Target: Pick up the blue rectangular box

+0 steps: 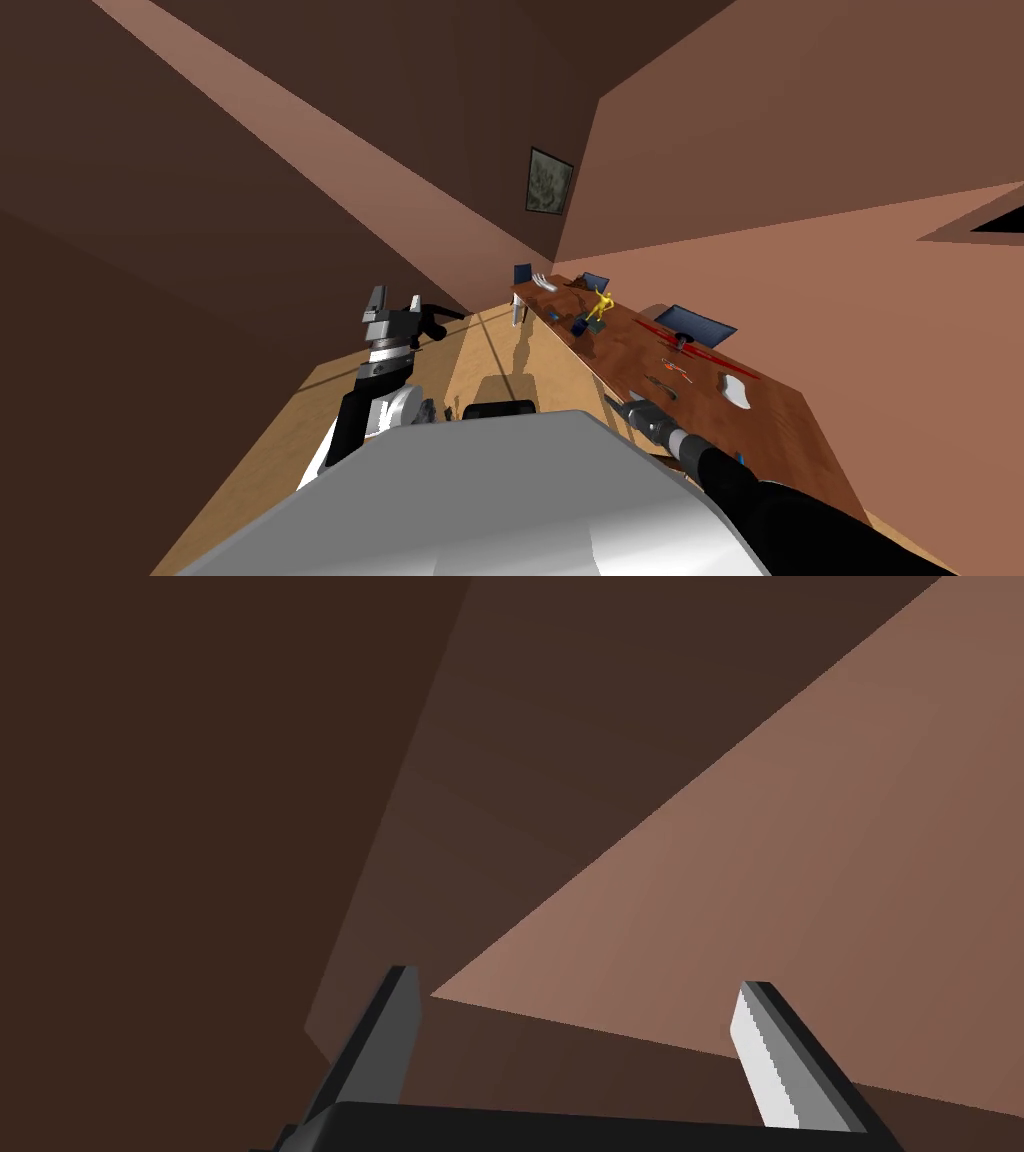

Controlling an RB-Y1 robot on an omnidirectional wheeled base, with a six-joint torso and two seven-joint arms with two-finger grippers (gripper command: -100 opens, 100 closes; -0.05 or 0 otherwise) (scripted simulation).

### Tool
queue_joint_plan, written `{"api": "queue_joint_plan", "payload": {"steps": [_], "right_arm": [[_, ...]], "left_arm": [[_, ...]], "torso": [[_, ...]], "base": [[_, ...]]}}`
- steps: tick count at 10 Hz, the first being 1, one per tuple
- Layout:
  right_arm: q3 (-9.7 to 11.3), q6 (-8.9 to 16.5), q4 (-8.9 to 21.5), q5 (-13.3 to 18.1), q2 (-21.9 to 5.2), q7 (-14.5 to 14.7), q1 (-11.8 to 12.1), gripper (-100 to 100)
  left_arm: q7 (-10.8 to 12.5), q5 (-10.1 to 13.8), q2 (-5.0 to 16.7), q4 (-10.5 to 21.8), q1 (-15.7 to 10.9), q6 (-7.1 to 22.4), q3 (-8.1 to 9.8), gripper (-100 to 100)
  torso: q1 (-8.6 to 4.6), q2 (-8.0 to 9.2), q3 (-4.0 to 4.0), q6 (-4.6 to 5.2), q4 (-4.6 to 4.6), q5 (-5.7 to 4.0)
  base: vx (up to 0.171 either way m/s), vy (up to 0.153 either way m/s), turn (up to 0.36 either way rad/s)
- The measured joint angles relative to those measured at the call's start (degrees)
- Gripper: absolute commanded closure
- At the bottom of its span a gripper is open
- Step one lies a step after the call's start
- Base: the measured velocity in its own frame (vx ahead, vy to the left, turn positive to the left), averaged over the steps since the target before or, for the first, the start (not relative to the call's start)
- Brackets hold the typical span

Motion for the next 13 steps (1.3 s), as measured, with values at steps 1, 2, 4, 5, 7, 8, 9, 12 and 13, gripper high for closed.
{"api": "queue_joint_plan", "payload": {"steps": [1,2,4,5,7,8,9,12,13], "right_arm": [[-0.34,1.24,0.10,1.65,-1.63,-0.28,1.97,-100],[-0.50,2.08,0.37,3.18,-3.10,-0.39,3.14,-100],[-0.67,3.24,1.64,5.30,-5.99,-0.87,4.59,-100],[-1.05,3.74,2.26,6.75,-7.41,-1.07,5.54,-100],[-2.66,5.21,1.84,8.49,-10.83,-1.85,8.95,-100],[-2.36,6.25,2.37,9.93,-12.79,-2.15,9.56,-100],[-2.21,7.86,3.14,11.37,-15.15,-2.56,11.25,-100],[-2.27,9.74,4.80,15.39,-20.11,-3.13,13.63,-100],[-2.43,10.52,5.22,16.84,-21.95,-3.42,14.64,-100]], "left_arm": [[0.00,0.00,0.00,0.00,-0.01,0.00,-0.01,0],[0.00,0.00,0.00,0.00,0.00,0.00,0.00,0],[0.00,0.00,0.00,0.00,-0.01,0.00,-0.01,0],[0.00,0.00,0.00,0.00,0.00,0.00,0.00,0],[0.00,0.00,0.00,0.00,0.00,0.00,0.00,0],[0.00,0.00,0.00,0.00,0.00,0.00,0.00,0],[0.00,0.00,0.00,0.00,0.00,0.00,0.00,0],[0.00,0.00,0.00,0.00,0.00,0.00,0.00,0],[0.00,0.00,0.00,0.00,0.00,0.00,0.00,0]], "torso": [[0.09,0.00,0.00,-0.02,0.00,0.02],[0.09,-0.02,-0.01,0.00,0.00,0.02],[0.05,-0.03,-0.02,-0.03,-0.01,0.01],[0.05,-0.04,-0.02,0.00,-0.01,0.01],[0.05,-0.10,-0.06,-0.03,-0.02,0.02],[0.02,-0.10,-0.06,0.00,-0.02,0.00],[0.09,-0.13,-0.08,-0.03,-0.03,0.01],[-0.01,-0.11,-0.07,-0.04,-0.03,-0.01],[-0.03,-0.14,-0.08,0.00,-0.03,-0.01]], "base": [[0.011,0.062,0.072],[0.009,0.032,-0.009],[0.010,0.052,0.108],[0.012,0.029,-0.016],[0.029,0.047,0.100],[0.033,0.063,0.119],[0.032,0.062,0.077],[0.027,0.027,0.070],[0.057,0.032,0.126]]}}
